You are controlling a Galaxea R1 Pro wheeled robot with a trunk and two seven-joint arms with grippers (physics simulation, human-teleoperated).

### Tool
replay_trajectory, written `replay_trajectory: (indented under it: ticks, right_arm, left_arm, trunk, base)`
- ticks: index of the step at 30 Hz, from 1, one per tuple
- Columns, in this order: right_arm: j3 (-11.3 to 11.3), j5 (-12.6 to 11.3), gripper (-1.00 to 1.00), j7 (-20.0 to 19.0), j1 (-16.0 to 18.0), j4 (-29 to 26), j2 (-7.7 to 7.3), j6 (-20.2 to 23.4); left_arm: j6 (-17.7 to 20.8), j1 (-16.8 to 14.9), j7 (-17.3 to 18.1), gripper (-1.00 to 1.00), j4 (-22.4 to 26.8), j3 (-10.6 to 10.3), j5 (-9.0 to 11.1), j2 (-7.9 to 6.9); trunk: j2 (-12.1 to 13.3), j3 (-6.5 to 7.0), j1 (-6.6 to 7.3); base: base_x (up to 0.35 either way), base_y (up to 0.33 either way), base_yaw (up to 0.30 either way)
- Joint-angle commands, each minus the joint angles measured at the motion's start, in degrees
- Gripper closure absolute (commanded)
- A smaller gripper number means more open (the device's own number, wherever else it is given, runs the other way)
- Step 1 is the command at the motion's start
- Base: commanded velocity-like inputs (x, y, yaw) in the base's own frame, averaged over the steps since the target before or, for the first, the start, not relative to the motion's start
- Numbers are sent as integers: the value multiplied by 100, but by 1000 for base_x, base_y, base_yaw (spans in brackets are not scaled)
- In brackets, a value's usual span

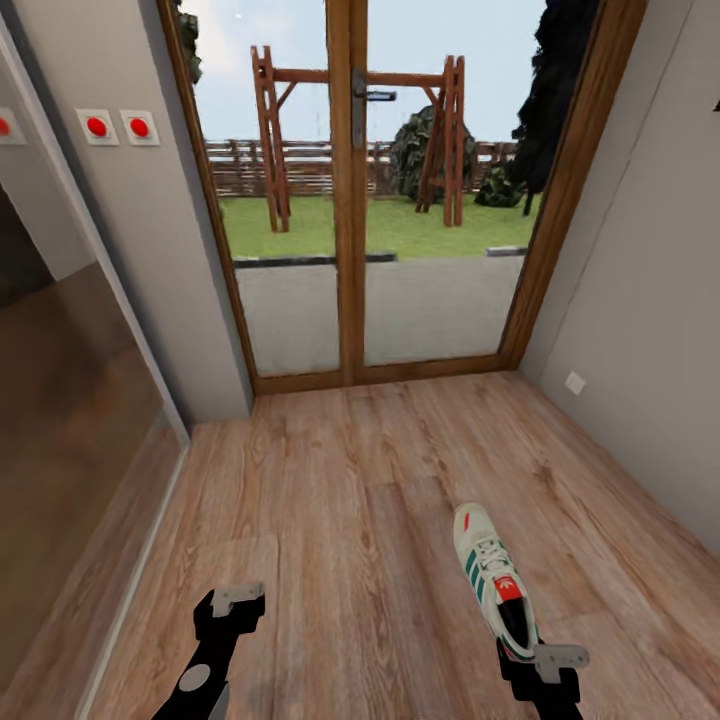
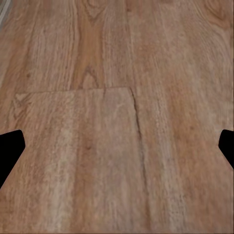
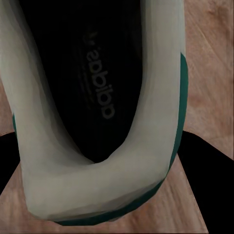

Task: Pick up the two gym shoes and the two sandals from the corridor floor and place them onto the hallstand (shoe rack) in the corridor, making sure they are on the rack and not on the floor. Arrange them so the two gym shoes are next to each other and the two sandals are next to each other.

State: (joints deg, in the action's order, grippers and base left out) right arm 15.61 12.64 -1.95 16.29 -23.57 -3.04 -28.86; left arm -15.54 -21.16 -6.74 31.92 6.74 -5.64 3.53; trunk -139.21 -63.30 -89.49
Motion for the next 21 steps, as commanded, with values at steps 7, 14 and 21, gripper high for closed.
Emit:
replay_trajectory:
  ticks: [7,14,21]
  right_arm:
    - [55,54,100,-24,6,9,12,-23]
    - [56,49,100,-30,6,-1,7,-20]
    - [63,46,100,-34,6,10,5,-15]
  left_arm:
    - [-19,-2,-11,-100,-2,30,-60,7]
    - [-19,1,-10,-100,-2,30,-60,7]
    - [-19,110,-3,-100,35,21,-68,15]
  trunk:
    - [-2,17,1]
    - [-2,41,1]
    - [-122,14,-65]
  base:
    - [0,0,-300]
    - [0,0,-300]
    - [0,0,-300]
